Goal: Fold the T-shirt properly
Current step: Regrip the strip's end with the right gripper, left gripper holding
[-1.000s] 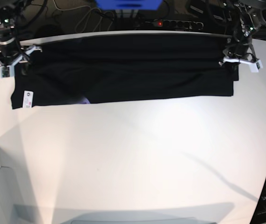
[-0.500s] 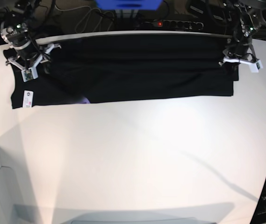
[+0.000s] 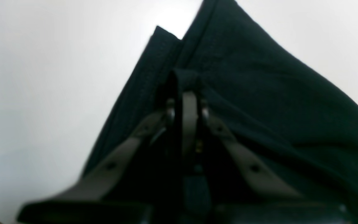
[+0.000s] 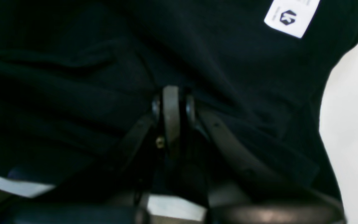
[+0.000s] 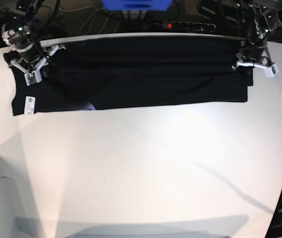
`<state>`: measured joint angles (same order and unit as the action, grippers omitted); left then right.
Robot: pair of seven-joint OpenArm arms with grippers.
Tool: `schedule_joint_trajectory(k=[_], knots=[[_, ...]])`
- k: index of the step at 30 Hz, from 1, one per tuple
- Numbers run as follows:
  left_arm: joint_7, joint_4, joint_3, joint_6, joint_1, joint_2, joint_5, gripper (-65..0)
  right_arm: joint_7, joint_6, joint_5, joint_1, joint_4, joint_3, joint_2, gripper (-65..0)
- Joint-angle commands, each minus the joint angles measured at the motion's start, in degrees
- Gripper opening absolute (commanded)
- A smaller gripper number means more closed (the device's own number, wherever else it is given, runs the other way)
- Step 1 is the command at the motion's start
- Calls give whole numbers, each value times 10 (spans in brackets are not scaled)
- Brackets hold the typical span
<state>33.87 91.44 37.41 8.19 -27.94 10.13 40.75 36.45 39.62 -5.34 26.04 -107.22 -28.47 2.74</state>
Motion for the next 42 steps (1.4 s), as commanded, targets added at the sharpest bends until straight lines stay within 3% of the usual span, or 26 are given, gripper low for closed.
schedule_joint_trajectory(k=[1, 8, 18, 20, 25, 27, 30, 36, 42], knots=[[-5, 7, 3, -1, -4, 6, 0, -650, -15, 4, -8, -9, -22, -5, 6, -650], [-5, 6, 3, -1, -6, 6, 0, -650, -14, 4, -8, -38, -76, -1, 6, -650], [-5, 6, 3, -1, -8, 6, 0, -650, -14, 4, -7, -63, -38, -2, 6, -650], [-5, 6, 3, -1, -8, 6, 0, -650, -14, 4, -7, -60, -29, -4, 15, -607], [-5, 6, 3, -1, -8, 6, 0, -650, -14, 4, -6, -44, -11, -9, 38, -412], [-5, 9, 3, -1, -8, 6, 0, -650, -15, 4, -7, -45, -23, -45, 35, -360], [-5, 11, 3, -1, -8, 6, 0, -650, -14, 4, -11, -46, -52, -89, 23, -348], [-5, 12, 4, -1, -8, 6, 0, -650, -14, 4, -9, -26, -73, -89, 6, -348], [-5, 8, 4, -1, -8, 6, 0, -650, -19, 4, -8, -27, 27, -68, -2, -348]])
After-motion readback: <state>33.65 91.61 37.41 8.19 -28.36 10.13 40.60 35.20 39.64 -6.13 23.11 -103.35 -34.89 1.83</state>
